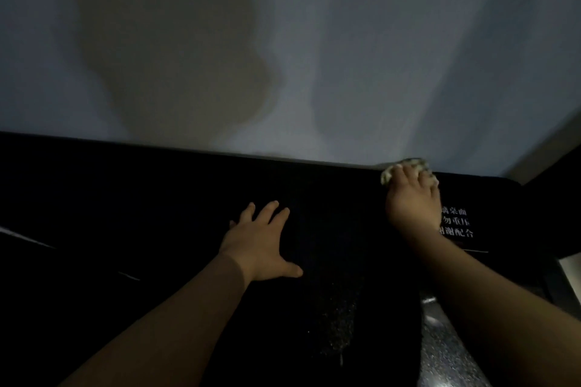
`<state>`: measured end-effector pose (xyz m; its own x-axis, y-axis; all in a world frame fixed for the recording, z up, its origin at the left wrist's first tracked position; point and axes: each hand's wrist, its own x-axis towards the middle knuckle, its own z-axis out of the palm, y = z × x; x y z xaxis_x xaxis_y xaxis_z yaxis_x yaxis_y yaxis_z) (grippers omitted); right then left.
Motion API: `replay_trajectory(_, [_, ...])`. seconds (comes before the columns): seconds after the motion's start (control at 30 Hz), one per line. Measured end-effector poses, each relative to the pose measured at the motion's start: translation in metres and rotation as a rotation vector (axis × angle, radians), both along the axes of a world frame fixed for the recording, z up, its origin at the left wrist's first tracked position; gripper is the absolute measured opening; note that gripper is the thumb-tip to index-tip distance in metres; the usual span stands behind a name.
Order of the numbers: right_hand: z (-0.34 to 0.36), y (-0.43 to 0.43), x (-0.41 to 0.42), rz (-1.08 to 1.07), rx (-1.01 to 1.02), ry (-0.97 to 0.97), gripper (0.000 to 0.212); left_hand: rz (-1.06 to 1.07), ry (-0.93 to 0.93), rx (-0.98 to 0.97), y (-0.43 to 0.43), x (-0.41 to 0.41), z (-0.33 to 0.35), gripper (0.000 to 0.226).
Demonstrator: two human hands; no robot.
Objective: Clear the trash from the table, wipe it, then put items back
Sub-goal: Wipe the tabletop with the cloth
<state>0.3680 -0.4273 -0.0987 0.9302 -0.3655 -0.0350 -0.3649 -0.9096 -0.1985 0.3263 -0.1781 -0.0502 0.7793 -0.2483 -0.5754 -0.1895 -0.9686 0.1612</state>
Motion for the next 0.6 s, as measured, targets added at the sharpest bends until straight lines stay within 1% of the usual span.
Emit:
replay_trajectory(0.03, [0.004,0.015,-0.003,-0.031,-0.002,0.011,0.047,-0.004,0.002,-0.003,0.0,0.0,0.0,0.11])
replay_trajectory(0.07, [0.006,0.034,-0.007,0.002,0.014,-0.007,0.046,-0.006,0.006,-0.003,0.0,0.0,0.001,0.11])
replay_trajectory(0.1, [0.004,0.054,-0.012,0.134,0.017,-0.049,0.044,-0.006,0.008,-0.001,0.0,0.001,0.001,0.11])
replay_trajectory(0.13, [0.002,0.072,-0.019,0.333,0.026,-0.072,0.044,-0.008,0.008,0.001,0.0,0.002,0.002,0.109])
replay_trajectory(0.17, [0.0,0.084,-0.027,0.546,0.05,-0.051,0.046,-0.014,0.007,0.004,0.001,0.002,0.003,0.109])
replay_trajectory(0.2, [0.002,0.086,-0.033,0.713,0.06,-0.003,0.048,-0.024,0.008,0.003,0.003,0.003,0.003,0.108])
replay_trajectory(0.23, [0.003,0.079,-0.035,0.811,0.048,0.006,0.049,-0.032,0.011,-0.002,0.006,0.002,0.003,0.106])
replay_trajectory(0.27, [0.003,0.065,-0.031,0.824,0.02,-0.045,0.048,-0.033,0.014,-0.012,0.008,0.001,0.003,0.103])
replay_trajectory(0.3, [0.0,0.046,-0.026,0.752,0.002,-0.101,0.045,-0.025,0.015,-0.023,0.01,-0.001,0.002,0.099])
replay_trajectory(0.33, [-0.001,0.026,-0.021,0.606,-0.028,-0.108,0.041,-0.01,0.012,-0.031,0.012,-0.004,0.0,0.094])
replay_trajectory(0.37, [0.0,0.009,-0.018,0.437,-0.031,-0.074,0.04,0.004,0.001,-0.033,0.012,-0.008,-0.002,0.087])
replay_trajectory(0.4, [-0.001,0.0,-0.018,0.277,-0.006,-0.035,0.043,0.012,-0.014,-0.025,0.012,-0.011,-0.005,0.08])
replay_trajectory(0.43, [0.0,0.003,-0.021,0.162,0.005,-0.016,0.044,0.015,-0.032,-0.016,0.011,-0.014,-0.008,0.074])
replay_trajectory(0.47, [0.003,0.019,-0.028,0.114,0.006,-0.009,0.043,0.017,-0.052,-0.01,0.01,-0.016,-0.01,0.069])
replay_trajectory(0.5, [0.003,0.041,-0.041,0.159,-0.004,-0.005,0.042,0.016,-0.07,-0.01,0.009,-0.017,-0.011,0.065])
replay_trajectory(0.53, [0.0,0.061,-0.056,0.306,0.0,-0.016,0.044,0.018,-0.085,-0.012,0.009,-0.018,-0.011,0.062])
replay_trajectory(0.6, [-0.002,0.089,-0.091,0.686,-0.003,-0.028,0.05,0.028,-0.101,-0.016,0.01,-0.02,-0.01,0.058])
